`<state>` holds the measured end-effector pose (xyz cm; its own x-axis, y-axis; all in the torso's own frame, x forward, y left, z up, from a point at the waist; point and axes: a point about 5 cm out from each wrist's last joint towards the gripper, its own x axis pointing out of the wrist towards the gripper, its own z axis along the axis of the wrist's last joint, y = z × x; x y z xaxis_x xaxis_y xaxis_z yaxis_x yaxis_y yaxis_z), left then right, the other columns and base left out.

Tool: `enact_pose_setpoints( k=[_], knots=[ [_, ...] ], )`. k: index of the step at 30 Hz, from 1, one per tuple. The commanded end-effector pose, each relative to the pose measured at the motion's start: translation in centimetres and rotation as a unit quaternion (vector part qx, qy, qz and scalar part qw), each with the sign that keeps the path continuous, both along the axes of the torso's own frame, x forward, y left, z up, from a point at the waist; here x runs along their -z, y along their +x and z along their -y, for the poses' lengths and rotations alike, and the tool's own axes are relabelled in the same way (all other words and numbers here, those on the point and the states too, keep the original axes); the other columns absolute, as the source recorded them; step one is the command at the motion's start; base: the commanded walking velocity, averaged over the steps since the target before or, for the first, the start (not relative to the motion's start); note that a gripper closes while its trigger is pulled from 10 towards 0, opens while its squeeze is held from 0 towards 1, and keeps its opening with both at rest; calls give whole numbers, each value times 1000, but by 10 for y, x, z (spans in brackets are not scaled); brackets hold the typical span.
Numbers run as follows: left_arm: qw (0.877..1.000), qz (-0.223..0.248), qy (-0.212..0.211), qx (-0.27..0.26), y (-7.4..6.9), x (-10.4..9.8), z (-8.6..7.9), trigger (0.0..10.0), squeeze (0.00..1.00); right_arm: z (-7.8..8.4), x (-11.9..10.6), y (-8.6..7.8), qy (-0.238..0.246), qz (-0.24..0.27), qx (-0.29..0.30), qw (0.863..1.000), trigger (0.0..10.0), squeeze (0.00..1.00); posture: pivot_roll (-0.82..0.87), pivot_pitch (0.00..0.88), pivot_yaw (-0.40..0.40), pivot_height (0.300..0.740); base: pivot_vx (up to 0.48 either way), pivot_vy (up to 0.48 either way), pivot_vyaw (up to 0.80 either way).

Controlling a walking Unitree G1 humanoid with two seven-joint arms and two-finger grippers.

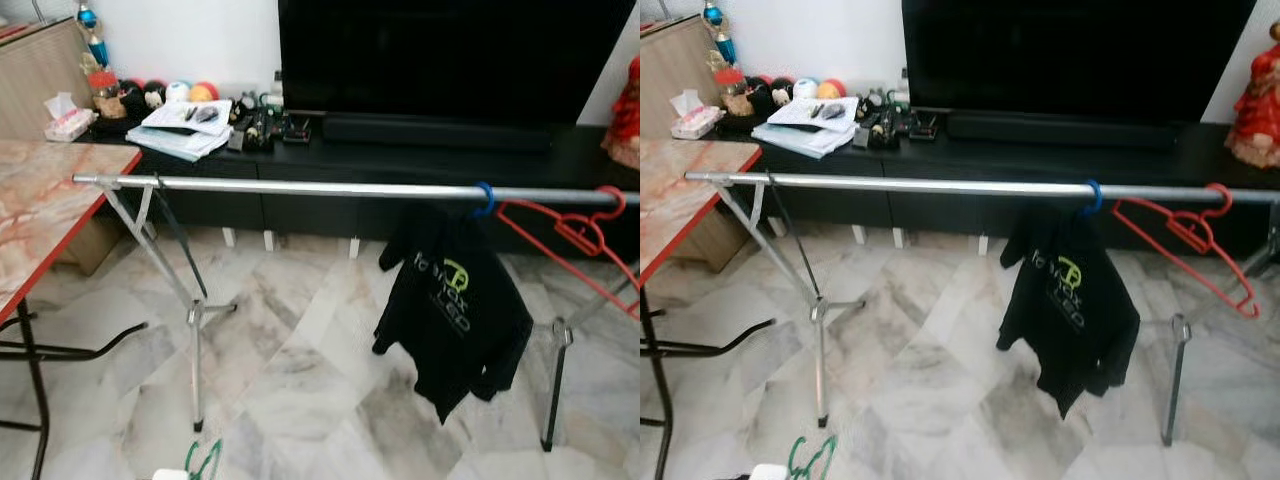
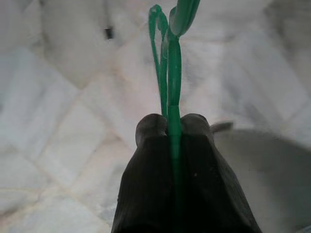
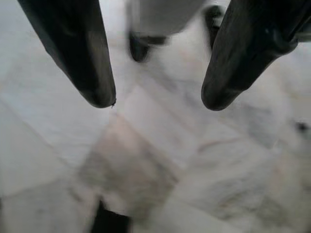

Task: Hang hanger

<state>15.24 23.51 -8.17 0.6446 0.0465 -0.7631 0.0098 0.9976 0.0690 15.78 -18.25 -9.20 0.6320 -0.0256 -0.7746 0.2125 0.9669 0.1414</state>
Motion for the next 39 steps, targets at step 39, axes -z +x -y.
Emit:
enact_pose_setpoints(
  k=[39],
  knots=[
    [999, 29, 10, 26, 18, -6, 9, 10000, 0, 1, 3, -6, -1, -21, -1, 1000, 10000, 0, 23, 72, 12, 740, 233, -58, 0]
  ],
)
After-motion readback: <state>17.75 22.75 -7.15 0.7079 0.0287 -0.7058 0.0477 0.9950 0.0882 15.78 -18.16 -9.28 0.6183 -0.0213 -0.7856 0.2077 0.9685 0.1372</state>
